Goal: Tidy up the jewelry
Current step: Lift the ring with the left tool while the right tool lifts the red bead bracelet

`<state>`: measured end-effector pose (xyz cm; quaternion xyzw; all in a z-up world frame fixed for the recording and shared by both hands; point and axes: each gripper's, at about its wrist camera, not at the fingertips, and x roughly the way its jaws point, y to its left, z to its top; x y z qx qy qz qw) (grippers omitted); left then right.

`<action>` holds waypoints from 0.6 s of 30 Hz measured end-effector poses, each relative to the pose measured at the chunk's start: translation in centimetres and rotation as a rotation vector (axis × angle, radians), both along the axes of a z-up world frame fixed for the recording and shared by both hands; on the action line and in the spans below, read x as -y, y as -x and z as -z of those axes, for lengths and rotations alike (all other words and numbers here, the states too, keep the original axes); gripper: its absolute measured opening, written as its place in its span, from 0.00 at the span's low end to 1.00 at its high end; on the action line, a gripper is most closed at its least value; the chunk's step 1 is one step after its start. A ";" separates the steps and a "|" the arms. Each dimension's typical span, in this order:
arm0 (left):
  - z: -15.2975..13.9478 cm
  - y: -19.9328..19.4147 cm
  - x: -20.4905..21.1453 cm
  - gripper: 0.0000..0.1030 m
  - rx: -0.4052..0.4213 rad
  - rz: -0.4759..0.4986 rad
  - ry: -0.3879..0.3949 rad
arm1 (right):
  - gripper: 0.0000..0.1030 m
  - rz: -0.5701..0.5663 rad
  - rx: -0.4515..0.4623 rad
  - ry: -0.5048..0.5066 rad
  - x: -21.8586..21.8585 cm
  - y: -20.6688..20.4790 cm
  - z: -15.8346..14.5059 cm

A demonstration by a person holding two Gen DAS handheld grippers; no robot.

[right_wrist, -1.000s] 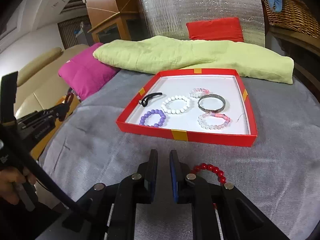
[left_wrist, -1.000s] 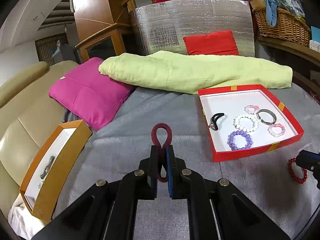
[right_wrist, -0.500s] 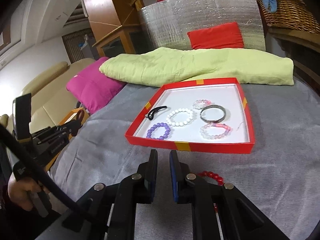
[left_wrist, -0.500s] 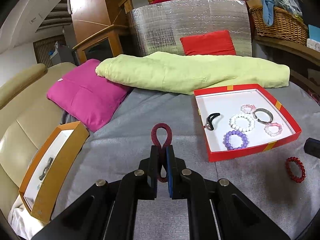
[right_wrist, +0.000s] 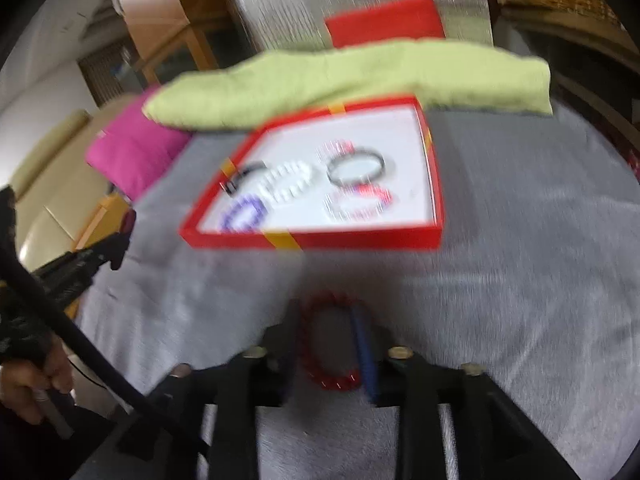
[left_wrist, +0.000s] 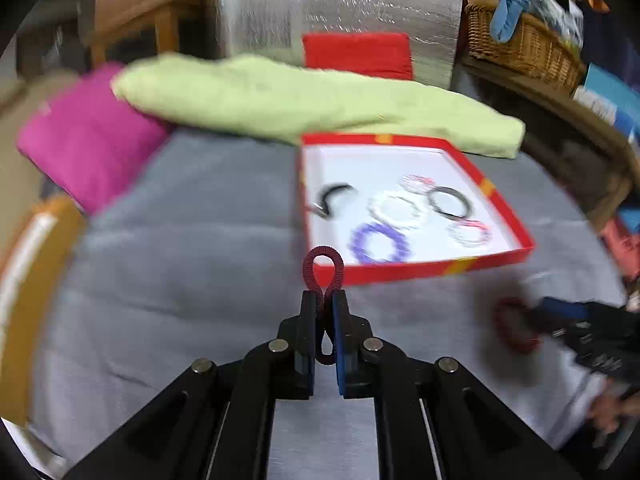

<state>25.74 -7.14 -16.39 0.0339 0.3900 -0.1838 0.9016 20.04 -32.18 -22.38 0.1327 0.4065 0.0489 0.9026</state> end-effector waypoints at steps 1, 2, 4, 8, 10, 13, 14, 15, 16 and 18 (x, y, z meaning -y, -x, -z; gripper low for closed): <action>0.3 -0.3 -0.3 0.08 -0.037 0.005 0.042 | 0.52 -0.001 0.003 0.005 -0.1 0.0 0.1; 0.4 -0.4 -0.5 0.08 -0.051 0.004 0.060 | 0.52 -0.006 0.005 0.020 -0.4 0.0 0.2; 0.5 -0.4 -1.0 0.08 -0.060 0.016 0.085 | 0.52 -0.020 -0.017 0.054 -1.0 -0.3 0.7; 0.6 -0.3 -2.2 0.08 -0.098 0.052 0.172 | 0.43 -0.031 -0.036 0.175 -2.4 -0.6 1.5; 0.9 -0.4 -2.6 0.08 -0.106 0.055 0.174 | 0.30 -0.037 -0.057 0.173 -2.6 -0.7 2.1; 1.0 -0.4 -2.8 0.08 -0.101 0.047 0.155 | 0.19 -0.071 -0.033 0.203 -3.1 -0.5 1.7; 1.0 -0.3 -2.8 0.08 -0.097 0.044 0.153 | 0.19 -0.071 -0.022 0.192 -3.0 -0.3 1.5; 0.9 -0.4 -2.8 0.08 -0.094 0.044 0.152 | 0.19 -0.074 -0.009 0.182 -2.8 -0.1 1.3; 0.7 -0.3 -2.6 0.08 -0.085 0.046 0.149 | 0.19 -0.074 0.003 0.173 -2.6 0.1 1.0; 0.5 -0.2 -2.2 0.08 -0.072 0.053 0.139 | 0.19 -0.071 0.030 0.134 -2.1 0.4 0.2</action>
